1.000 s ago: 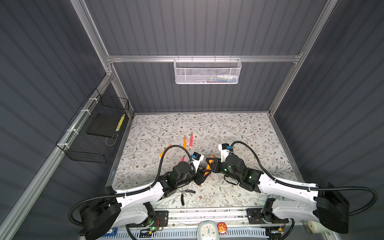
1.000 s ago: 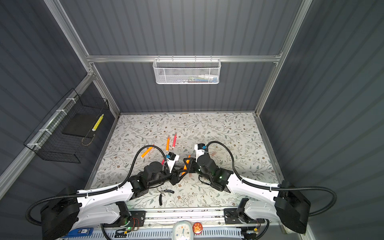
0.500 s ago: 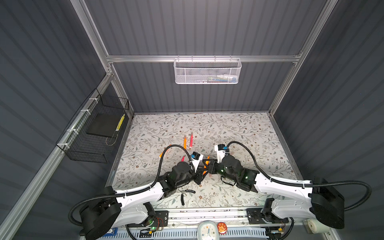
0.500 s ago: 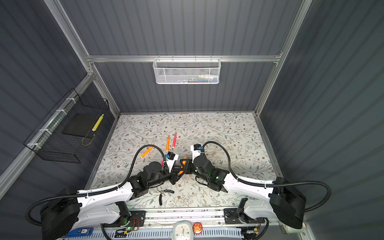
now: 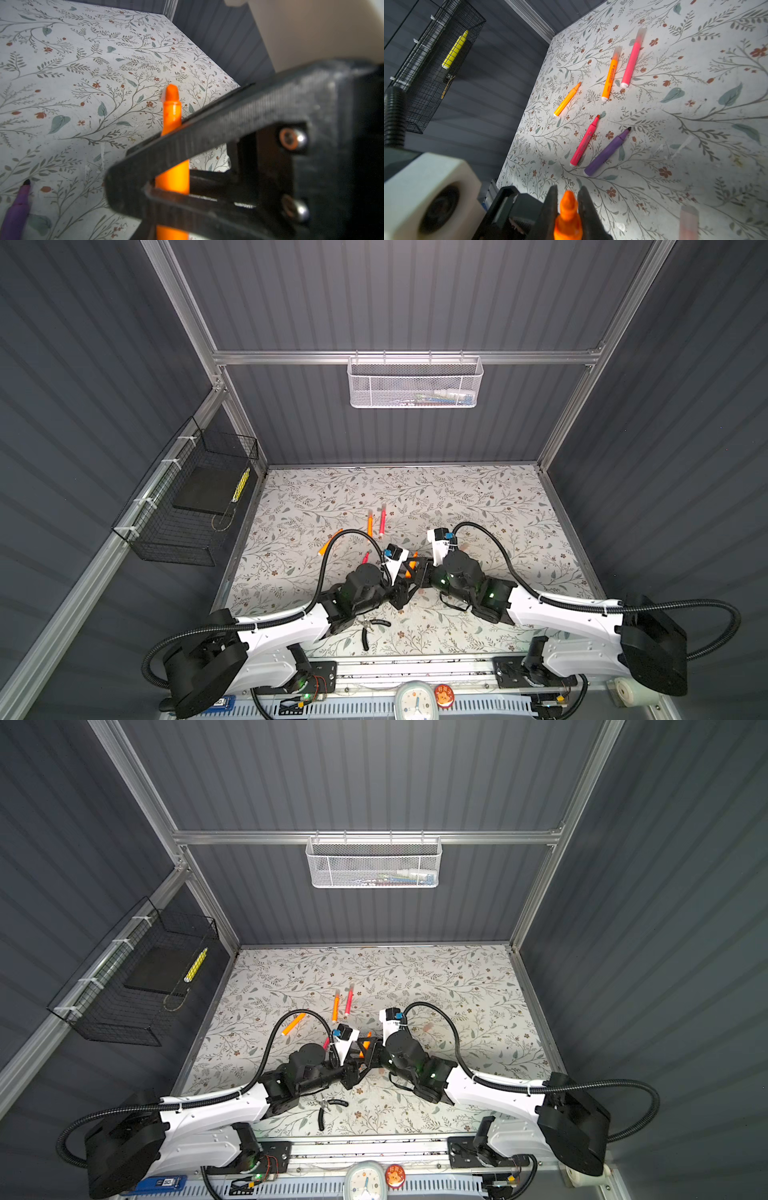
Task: Insert the pens into the pen caps
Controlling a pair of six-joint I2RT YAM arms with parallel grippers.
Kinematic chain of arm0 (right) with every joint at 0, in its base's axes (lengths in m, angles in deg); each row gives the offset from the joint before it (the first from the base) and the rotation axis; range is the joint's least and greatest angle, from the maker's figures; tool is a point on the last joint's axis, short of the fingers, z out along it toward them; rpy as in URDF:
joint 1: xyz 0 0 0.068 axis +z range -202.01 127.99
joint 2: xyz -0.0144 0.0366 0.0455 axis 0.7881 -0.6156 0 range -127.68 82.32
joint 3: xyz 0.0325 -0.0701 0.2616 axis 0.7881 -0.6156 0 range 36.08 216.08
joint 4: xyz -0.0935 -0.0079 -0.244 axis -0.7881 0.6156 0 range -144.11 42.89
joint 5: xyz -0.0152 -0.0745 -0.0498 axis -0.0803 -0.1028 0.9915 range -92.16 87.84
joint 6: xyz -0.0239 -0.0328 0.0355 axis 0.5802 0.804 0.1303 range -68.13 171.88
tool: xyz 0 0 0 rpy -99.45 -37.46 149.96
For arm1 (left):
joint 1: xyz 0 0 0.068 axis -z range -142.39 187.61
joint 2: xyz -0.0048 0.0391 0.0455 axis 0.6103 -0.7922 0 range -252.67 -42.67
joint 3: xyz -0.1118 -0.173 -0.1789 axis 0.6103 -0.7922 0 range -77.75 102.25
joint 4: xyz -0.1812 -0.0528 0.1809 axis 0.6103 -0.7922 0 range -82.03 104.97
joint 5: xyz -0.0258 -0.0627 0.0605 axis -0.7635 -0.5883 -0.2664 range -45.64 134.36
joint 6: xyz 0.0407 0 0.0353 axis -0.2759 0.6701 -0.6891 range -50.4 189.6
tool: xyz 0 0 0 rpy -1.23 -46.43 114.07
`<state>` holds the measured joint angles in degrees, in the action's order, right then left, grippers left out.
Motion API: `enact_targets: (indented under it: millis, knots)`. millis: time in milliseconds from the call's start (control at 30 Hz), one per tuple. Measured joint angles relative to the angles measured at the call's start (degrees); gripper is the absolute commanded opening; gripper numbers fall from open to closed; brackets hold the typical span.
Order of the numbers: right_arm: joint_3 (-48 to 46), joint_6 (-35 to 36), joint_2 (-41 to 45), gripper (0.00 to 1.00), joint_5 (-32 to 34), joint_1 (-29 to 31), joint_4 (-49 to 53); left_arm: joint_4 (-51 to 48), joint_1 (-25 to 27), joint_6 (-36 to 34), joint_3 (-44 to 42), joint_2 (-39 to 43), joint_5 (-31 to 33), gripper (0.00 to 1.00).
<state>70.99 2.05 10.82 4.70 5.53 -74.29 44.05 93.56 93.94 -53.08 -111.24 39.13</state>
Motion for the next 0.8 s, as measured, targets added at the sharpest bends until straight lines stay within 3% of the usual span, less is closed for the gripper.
enact_targets:
  millis: [133,200,300,367,567,800]
  knots:
    - [0.0,-0.1,-0.1,0.11,0.1,0.1,0.0,-0.5,-0.4,0.4,0.0,-0.3,0.9,0.07]
    - [0.0,-0.2,-0.1,0.26,0.2,0.2,0.0,-0.6,-0.4,0.3,0.0,-0.3,1.2,0.0]
    - [0.0,-0.7,-0.1,0.55,0.9,0.2,0.1,-0.9,-0.1,0.3,0.0,-0.2,1.5,0.0]
    - [0.0,-0.5,0.5,0.64,1.7,0.2,0.9,-1.5,0.0,0.3,0.0,0.1,2.7,0.0]
    - [-0.6,0.7,8.9,0.7,6.3,0.2,7.8,-7.6,-0.4,0.8,0.0,1.9,8.3,0.0]
    - [-1.2,1.0,12.3,0.69,12.0,0.2,19.6,-13.7,-7.1,3.5,0.0,4.2,9.9,0.0]
